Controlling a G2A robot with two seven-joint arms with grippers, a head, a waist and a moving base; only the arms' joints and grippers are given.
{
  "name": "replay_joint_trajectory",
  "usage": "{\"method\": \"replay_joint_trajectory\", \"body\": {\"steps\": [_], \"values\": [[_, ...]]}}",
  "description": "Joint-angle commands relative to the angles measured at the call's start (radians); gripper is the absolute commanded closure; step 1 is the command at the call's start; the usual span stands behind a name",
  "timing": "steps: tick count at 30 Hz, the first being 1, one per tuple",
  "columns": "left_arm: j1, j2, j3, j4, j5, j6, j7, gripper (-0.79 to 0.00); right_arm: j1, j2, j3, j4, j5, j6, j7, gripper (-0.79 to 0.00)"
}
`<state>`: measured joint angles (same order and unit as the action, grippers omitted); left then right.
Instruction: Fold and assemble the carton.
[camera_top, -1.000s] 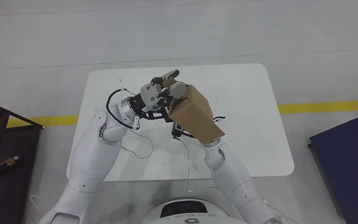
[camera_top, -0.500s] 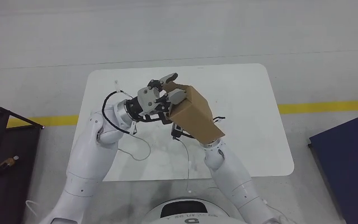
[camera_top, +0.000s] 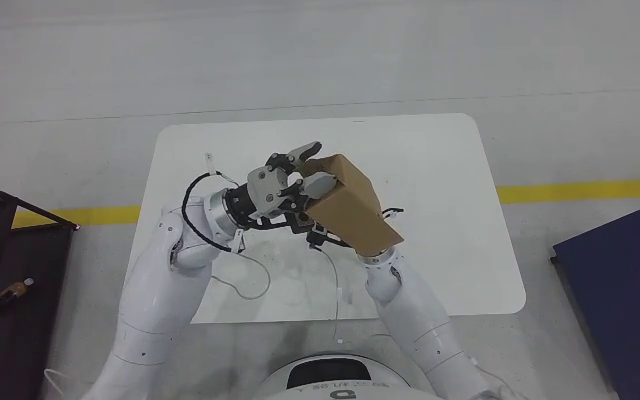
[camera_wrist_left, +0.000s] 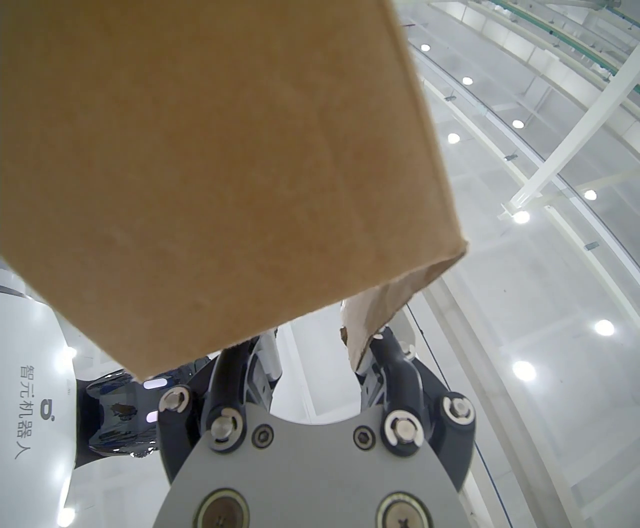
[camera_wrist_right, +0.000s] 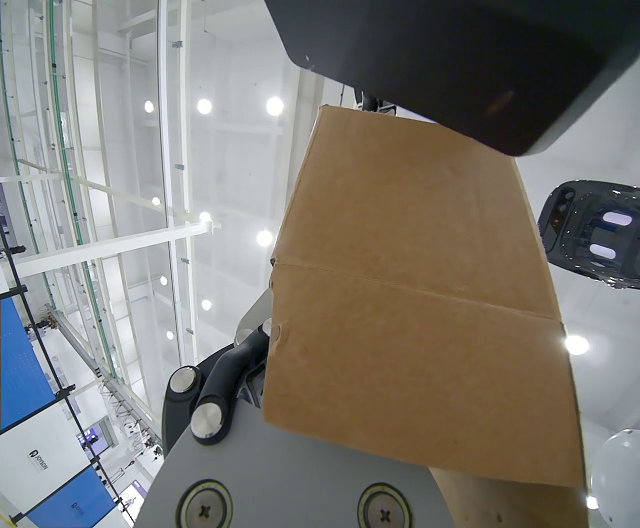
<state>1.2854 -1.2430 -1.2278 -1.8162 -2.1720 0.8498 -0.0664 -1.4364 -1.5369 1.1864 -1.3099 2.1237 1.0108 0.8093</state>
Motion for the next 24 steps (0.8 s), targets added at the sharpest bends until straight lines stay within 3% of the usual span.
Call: {"method": "replay_joint_trajectory", "body": {"steps": [1, 8, 10, 24], "values": [[0.003, 0.001, -0.001, -0.005, -0.021, -0.004, 0.002, -0.456, -0.001, -0.001, 0.003, -0.001, -0.015, -0.008, 0.008, 0.0], [0.018, 0.007, -0.018, -0.021, -0.093, 0.018, 0.019, -0.693, -0.001, -0.003, 0.001, 0.002, -0.06, -0.044, 0.044, 0.0], [0.022, 0.008, -0.019, -0.026, -0.111, 0.02, 0.03, -0.727, 0.001, -0.003, -0.002, 0.004, -0.067, -0.052, 0.052, 0.0], [0.033, 0.019, -0.045, -0.061, -0.136, 0.012, 0.05, -0.757, 0.016, 0.003, -0.028, 0.008, -0.079, -0.073, 0.073, 0.0]]}}
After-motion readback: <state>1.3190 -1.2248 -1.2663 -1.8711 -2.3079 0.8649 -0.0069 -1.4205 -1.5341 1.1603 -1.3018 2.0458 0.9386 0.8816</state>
